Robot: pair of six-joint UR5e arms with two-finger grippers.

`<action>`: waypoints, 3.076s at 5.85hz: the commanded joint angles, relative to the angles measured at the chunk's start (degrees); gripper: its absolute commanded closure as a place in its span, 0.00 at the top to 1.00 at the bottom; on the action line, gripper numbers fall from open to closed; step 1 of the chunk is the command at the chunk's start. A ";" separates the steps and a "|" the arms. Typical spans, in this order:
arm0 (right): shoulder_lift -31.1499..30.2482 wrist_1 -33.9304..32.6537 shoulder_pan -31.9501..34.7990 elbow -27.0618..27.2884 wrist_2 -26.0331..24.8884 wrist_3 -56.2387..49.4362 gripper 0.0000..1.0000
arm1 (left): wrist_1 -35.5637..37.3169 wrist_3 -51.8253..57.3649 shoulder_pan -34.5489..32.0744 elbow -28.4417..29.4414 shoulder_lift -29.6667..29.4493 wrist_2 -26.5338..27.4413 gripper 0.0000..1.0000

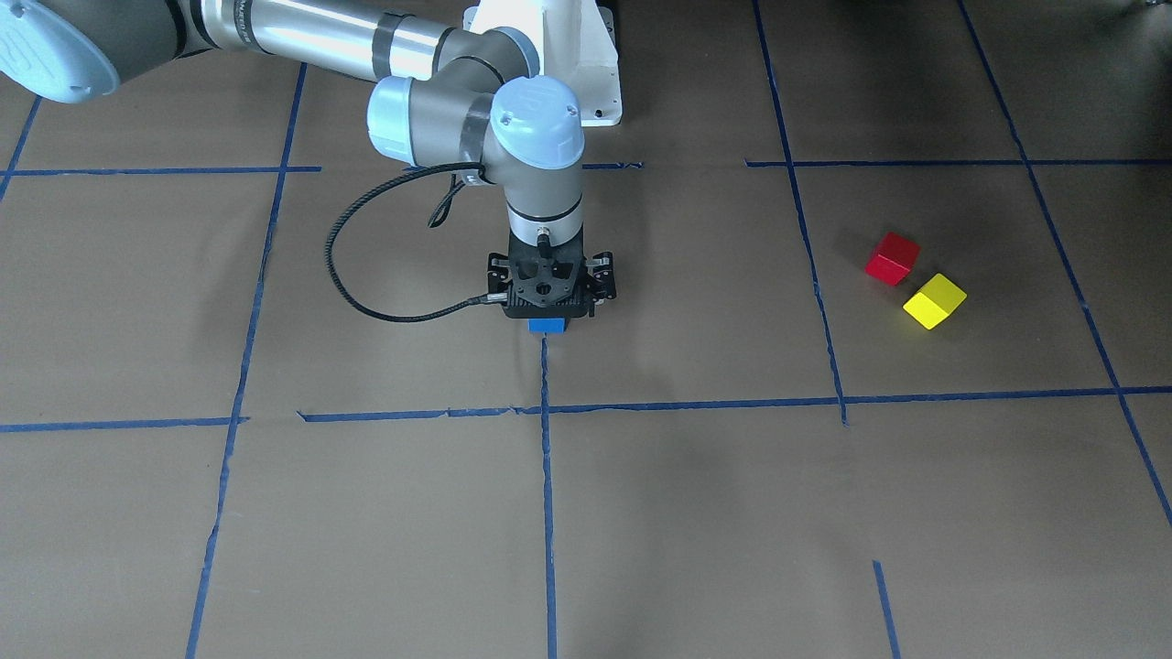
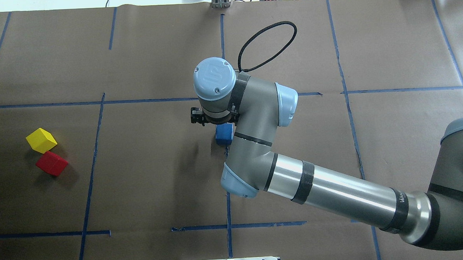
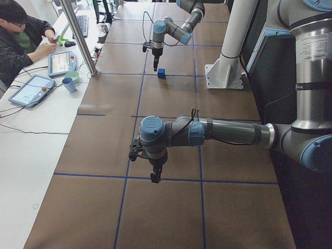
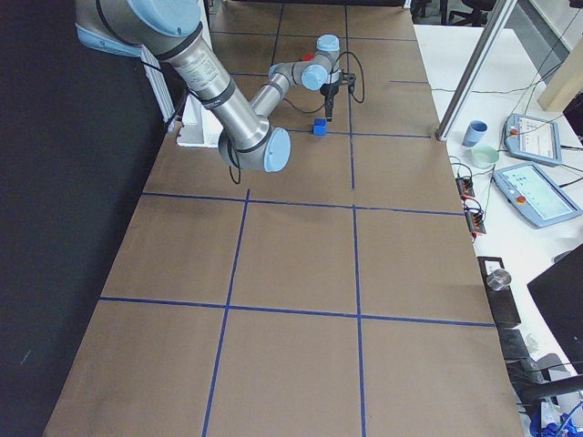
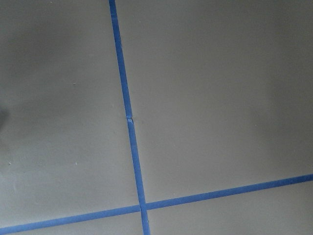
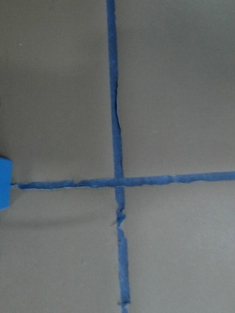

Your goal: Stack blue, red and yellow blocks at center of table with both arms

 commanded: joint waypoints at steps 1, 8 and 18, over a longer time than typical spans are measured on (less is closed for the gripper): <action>-4.89 -4.85 8.87 5.68 7.12 -12.18 1.00 | -10.84 -0.36 2.15 1.33 -2.89 0.30 1.00; -51.54 -7.08 52.37 18.20 22.69 -93.39 1.00 | -36.41 -30.26 24.61 -1.30 -1.88 -1.83 1.00; -55.90 -6.55 54.35 16.44 22.35 -95.23 1.00 | -43.25 -47.47 45.66 -0.16 -2.30 14.97 1.00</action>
